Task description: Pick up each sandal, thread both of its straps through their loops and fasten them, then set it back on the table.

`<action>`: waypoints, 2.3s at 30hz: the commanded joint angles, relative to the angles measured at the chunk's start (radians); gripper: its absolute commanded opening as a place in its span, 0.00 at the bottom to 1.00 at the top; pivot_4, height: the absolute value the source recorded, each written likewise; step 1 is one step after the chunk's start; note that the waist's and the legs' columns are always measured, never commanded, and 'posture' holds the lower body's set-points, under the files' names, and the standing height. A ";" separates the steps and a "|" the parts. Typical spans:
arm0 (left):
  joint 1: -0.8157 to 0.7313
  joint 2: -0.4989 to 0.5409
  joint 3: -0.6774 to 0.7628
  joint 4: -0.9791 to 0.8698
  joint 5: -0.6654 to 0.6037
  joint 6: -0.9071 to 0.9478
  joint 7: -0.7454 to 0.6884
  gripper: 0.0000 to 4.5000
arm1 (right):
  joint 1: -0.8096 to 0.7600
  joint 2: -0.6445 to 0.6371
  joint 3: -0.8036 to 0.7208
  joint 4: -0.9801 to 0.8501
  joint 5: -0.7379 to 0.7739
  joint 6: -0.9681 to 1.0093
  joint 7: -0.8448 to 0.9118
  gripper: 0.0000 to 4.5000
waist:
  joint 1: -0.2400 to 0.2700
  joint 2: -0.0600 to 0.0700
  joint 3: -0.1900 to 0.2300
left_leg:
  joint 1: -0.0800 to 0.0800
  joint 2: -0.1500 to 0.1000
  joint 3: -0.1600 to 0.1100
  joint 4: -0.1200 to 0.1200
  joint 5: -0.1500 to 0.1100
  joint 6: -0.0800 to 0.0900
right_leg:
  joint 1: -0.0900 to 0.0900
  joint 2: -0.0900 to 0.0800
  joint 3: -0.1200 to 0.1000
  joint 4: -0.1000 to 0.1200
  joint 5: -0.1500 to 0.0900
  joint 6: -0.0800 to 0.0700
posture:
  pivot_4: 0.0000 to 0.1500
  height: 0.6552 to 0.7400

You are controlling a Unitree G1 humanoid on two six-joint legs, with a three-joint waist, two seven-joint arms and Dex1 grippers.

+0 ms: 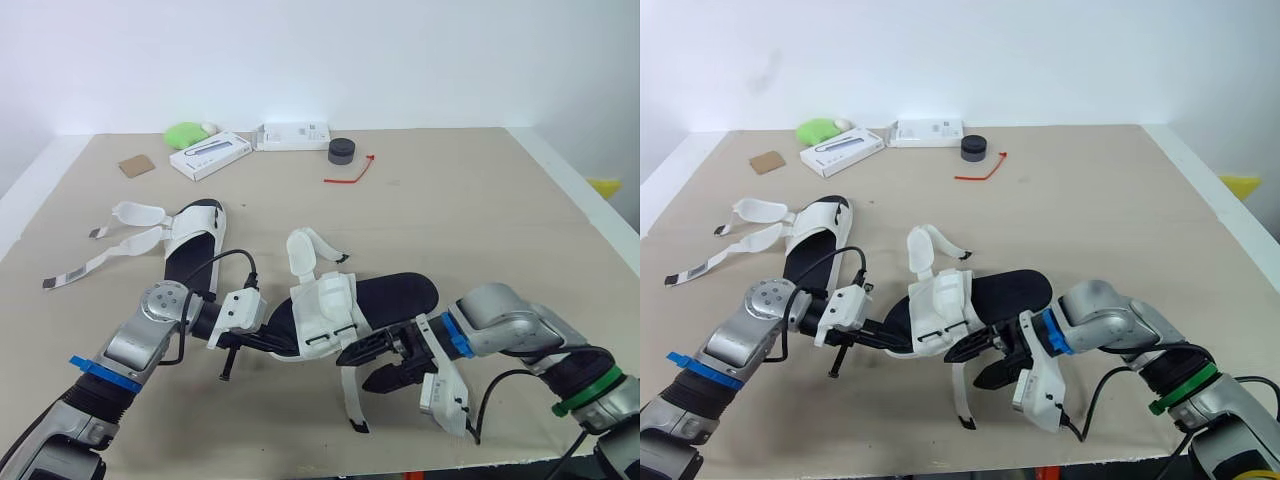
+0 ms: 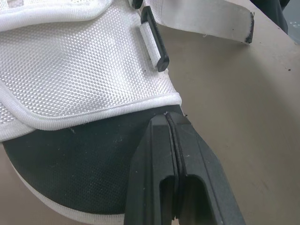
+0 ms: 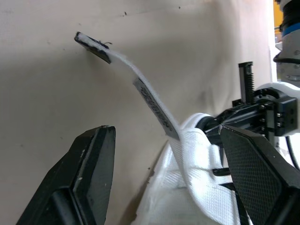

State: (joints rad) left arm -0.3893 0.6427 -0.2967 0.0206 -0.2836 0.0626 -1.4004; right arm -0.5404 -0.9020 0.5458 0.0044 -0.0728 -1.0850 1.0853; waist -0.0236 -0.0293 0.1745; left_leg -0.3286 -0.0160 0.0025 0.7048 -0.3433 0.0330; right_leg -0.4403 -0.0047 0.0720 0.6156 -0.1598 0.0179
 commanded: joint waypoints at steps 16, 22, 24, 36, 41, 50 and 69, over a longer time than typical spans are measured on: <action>0.017 0.016 -0.007 0.004 0.028 0.013 0.003 0.00 | 0.016 -0.002 0.000 0.092 -0.025 -0.113 -0.055 0.01 | 0.000 0.000 0.000 | 0.000 0.000 0.000 0.000 0.000 0.000 | 0.000 0.000 0.000 0.000 0.000 0.000 | 1.00 1.00; 0.020 0.021 -0.006 0.004 0.028 0.010 0.000 0.00 | 0.086 -0.009 0.000 0.110 0.171 -0.008 -0.088 0.01 | 0.000 0.000 0.000 | 0.000 0.000 0.000 0.000 0.000 0.000 | 0.000 0.000 0.000 0.000 0.000 0.000 | 1.00 1.00; 0.020 0.022 -0.006 0.006 0.029 0.010 -0.002 0.00 | 0.117 -0.024 -0.016 0.076 0.307 0.082 -0.069 0.01 | 0.000 0.000 0.000 | 0.000 0.000 0.000 0.000 0.000 0.000 | 0.000 0.000 0.000 0.000 0.000 0.000 | 1.00 1.00; 0.009 0.015 -0.015 0.030 0.034 -0.009 -0.012 0.00 | 0.207 -0.150 -0.190 -0.407 1.009 1.191 -0.121 0.01 | 0.001 0.000 0.000 | -0.001 0.003 -0.003 0.000 0.000 0.001 | 0.000 0.000 -0.003 0.000 0.000 0.000 | 1.00 1.00; 0.012 0.013 -0.016 0.031 0.034 -0.013 -0.009 0.00 | 0.084 -0.039 -0.211 -0.408 1.070 1.489 -0.207 0.01 | 0.000 0.000 0.000 | -0.001 0.003 -0.003 0.000 0.000 0.000 | 0.000 0.000 -0.002 0.000 -0.002 0.005 | 1.00 1.00; 0.026 0.015 -0.014 0.016 0.031 -0.007 0.002 0.00 | -0.027 0.102 -0.314 -0.352 1.163 1.855 -0.363 0.01 | 0.002 0.000 -0.001 | -0.005 0.003 -0.005 0.000 0.000 0.000 | -0.003 -0.002 -0.005 -0.002 0.002 -0.001 | 1.00 1.00; 0.027 0.006 -0.013 0.013 0.031 -0.001 0.011 0.00 | -0.148 0.322 -0.505 -0.132 1.279 2.364 -0.703 0.01 | 0.000 0.000 -0.001 | -0.008 0.003 -0.008 0.000 0.000 0.000 | -0.003 -0.002 -0.009 -0.003 0.001 -0.001 | 1.00 1.00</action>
State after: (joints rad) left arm -0.3825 0.6439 -0.2921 0.0189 -0.2850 0.0455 -1.3967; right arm -0.6694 -0.5929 0.0883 -0.1324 1.1916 1.2609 0.4072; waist -0.0233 -0.0291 0.1737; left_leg -0.3365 -0.0130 -0.0056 0.7051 -0.3432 0.0330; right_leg -0.4433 -0.0073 0.0635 0.6126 -0.1583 0.0168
